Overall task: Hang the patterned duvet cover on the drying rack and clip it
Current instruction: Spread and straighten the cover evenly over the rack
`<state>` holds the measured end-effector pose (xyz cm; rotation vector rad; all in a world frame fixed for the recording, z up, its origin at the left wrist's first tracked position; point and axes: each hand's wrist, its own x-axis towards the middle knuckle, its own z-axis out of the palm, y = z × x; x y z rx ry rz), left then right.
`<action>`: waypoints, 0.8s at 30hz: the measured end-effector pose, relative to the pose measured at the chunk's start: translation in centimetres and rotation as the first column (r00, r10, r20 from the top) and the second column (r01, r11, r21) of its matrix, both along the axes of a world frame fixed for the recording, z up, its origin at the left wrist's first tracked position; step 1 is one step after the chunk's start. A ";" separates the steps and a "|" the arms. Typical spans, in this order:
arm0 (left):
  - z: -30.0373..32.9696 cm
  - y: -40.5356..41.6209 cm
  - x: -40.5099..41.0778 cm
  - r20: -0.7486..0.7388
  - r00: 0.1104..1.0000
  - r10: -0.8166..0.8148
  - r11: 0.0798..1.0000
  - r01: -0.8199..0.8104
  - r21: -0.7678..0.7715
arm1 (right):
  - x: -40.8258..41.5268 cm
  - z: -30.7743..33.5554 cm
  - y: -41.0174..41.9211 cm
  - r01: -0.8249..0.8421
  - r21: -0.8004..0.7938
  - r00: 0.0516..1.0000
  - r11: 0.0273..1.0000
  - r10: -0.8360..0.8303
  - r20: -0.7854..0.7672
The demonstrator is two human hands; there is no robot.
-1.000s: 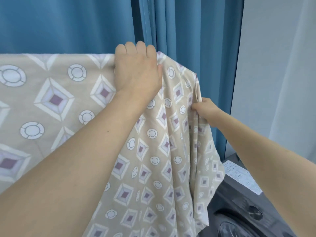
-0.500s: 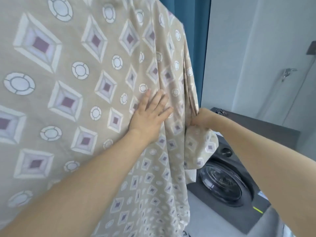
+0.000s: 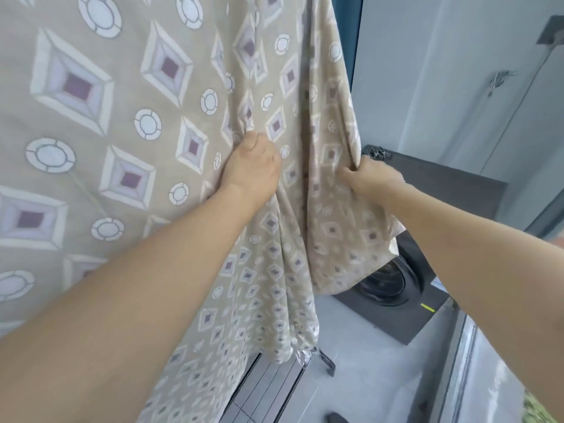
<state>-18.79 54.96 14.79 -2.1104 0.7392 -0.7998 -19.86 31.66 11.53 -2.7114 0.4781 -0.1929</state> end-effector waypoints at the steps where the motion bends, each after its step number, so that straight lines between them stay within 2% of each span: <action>1: 0.1 -0.2 -0.1 -0.015 0.999 0.032 0.999 -0.032 0.003 | -0.2 -0.1 0.0 -0.024 -0.021 1.000 1.000 0.023 -0.013; 3: 1.0 -0.8 -0.4 -0.108 0.992 0.061 0.998 -0.060 0.016 | -0.2 -0.2 0.2 -0.110 -0.009 0.993 0.994 0.109 -0.054; 5: 2.2 -1.5 -0.8 -0.242 0.970 0.013 0.998 -0.027 -0.055 | 0.4 0.2 0.6 -0.129 0.120 0.989 0.984 0.136 -0.056; 6: 3.1 -1.8 -1.1 -0.236 0.970 -0.051 0.994 0.026 -0.109 | 0.7 0.8 1.0 -0.117 0.226 0.992 0.967 0.126 -0.024; 8: 5.5 -1.9 -1.9 -0.057 0.984 -0.171 0.968 0.157 -0.197 | 1.6 2.6 1.8 -0.132 0.397 0.989 0.908 0.094 0.114; 11: 10.2 -1.2 -2.3 0.182 0.965 -0.191 0.929 0.238 -0.282 | 2.5 7.5 4.0 -0.250 0.469 0.913 0.847 0.045 0.406; 13: 14.1 -0.3 -2.9 0.285 0.951 -0.120 0.916 0.217 -0.338 | 2.5 11.5 6.0 -0.378 0.430 0.810 0.820 0.067 0.583; 16: 18.8 1.5 -3.7 0.416 0.908 0.053 0.913 0.125 -0.389 | 2.6 17.0 8.8 -0.496 0.245 0.613 0.833 0.136 0.778; 20: 23.3 4.0 -4.6 0.478 0.849 0.226 0.886 0.025 -0.463 | 3.5 23.3 11.4 -0.513 -0.003 0.451 0.858 0.272 0.850; 22: 24.7 5.0 -5.0 0.443 0.863 0.244 0.858 0.021 -0.514 | 3.6 26.0 12.5 -0.525 -0.076 0.428 0.847 0.341 0.837; 24: 25.1 5.7 -5.3 0.431 0.882 0.193 0.856 0.063 -0.513 | 3.8 27.7 13.4 -0.570 -0.116 0.422 0.813 0.411 0.808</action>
